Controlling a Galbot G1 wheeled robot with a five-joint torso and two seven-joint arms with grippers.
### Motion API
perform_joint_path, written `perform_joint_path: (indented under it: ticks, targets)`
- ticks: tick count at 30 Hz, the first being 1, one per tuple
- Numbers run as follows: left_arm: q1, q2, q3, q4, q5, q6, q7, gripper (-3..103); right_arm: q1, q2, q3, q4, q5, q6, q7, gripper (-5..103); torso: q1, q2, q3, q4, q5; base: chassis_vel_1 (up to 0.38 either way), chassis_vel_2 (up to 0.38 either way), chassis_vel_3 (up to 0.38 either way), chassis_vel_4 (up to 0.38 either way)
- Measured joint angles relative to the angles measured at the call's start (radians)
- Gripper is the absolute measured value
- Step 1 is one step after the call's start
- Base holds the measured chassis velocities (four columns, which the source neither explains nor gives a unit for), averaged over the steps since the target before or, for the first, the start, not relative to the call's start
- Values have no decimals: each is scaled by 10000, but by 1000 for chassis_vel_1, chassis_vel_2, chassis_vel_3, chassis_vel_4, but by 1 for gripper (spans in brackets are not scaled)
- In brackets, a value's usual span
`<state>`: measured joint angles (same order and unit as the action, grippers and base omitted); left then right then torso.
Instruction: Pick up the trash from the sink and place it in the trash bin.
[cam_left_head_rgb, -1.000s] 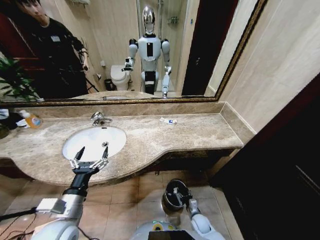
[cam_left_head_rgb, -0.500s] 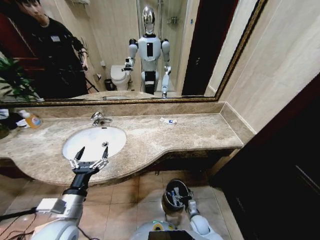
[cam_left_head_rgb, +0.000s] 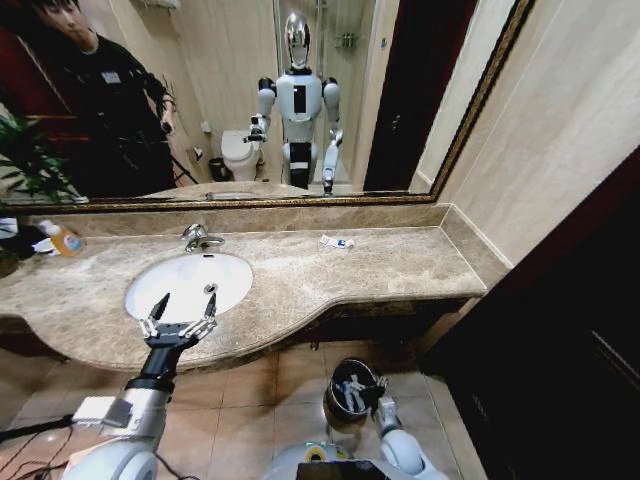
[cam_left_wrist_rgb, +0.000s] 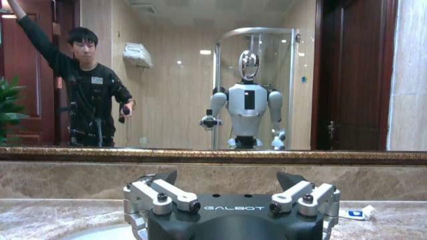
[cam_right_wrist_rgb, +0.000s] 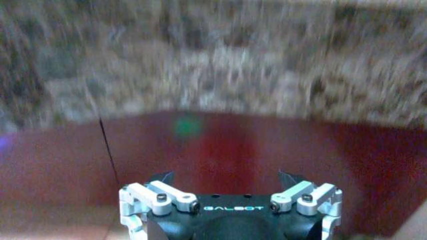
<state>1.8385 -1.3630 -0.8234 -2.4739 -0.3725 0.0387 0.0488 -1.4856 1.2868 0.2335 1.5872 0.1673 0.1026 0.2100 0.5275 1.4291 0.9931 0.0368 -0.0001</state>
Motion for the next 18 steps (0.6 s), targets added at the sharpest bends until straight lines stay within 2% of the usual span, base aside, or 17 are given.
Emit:
perform_joint_path:
  ticks: [8, 12, 14, 17, 18]
  targets:
    - [0, 0, 0, 0, 0, 0, 0, 100, -860, -25, 39, 2229, -412, -16, 85, 100, -1, 0, 0, 0, -1, 0, 0, 0, 0]
    - [0, 0, 0, 0, 0, 0, 0, 100, -870, 125, -52, 3223, -611, -280, 79, 100, -1, 0, 0, 0, -1, 0, 0, 0, 0]
    - [0, 0, 0, 0, 0, 0, 0, 100, -701, 207, -85, 3560, -636, -524, 75, 100, 0, 0, 0, 0, 0, 0, 0, 0, 0]
    - [0, 0, 0, 0, 0, 0, 0, 100, -22, 403, -122, 3985, -659, -1395, -62, 100, 0, 0, 0, -1, -1, 0, 0, 0, 0]
    - [0, 0, 0, 0, 0, 0, 0, 100, -22, 403, -122, 3985, -659, -1395, -62, 100, 0, 0, 0, -1, -1, 0, 0, 0, 0]
